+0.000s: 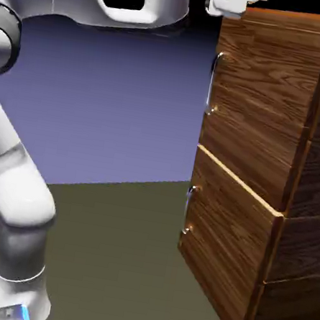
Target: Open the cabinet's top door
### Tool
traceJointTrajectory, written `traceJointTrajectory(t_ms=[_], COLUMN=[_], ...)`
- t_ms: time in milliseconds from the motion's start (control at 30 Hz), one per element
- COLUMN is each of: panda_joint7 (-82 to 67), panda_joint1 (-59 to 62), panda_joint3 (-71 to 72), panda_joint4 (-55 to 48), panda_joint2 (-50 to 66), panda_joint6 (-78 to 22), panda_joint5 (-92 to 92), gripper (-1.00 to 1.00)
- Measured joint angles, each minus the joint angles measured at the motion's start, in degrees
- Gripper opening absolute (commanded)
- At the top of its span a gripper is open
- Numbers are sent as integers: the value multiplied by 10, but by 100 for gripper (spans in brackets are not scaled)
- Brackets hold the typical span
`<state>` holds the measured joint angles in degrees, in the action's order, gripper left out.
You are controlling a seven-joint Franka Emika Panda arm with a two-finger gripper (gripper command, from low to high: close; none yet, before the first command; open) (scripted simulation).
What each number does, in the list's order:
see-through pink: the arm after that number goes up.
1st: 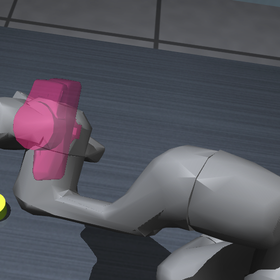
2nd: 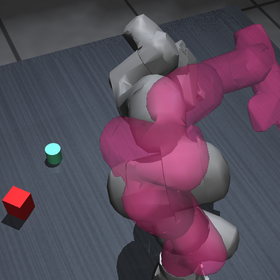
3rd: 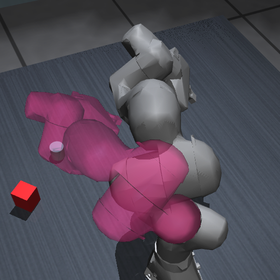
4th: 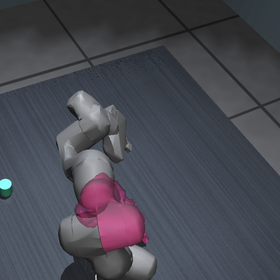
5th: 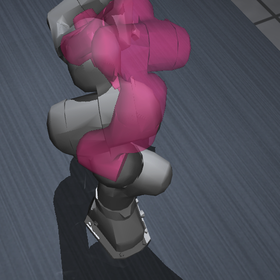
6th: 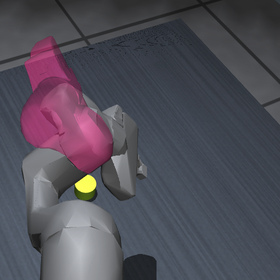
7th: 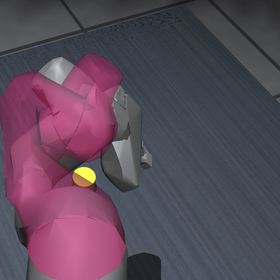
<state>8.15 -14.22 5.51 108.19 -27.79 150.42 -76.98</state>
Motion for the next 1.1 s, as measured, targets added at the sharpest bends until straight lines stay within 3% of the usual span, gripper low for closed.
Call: traceJointTrajectory(t_ms=[1100], panda_joint7=[459], panda_joint1=[342], panda_joint3=[338], panda_joint4=[474], panda_joint2=[-198], panda_joint6=[483], panda_joint5=[802], gripper=[0])
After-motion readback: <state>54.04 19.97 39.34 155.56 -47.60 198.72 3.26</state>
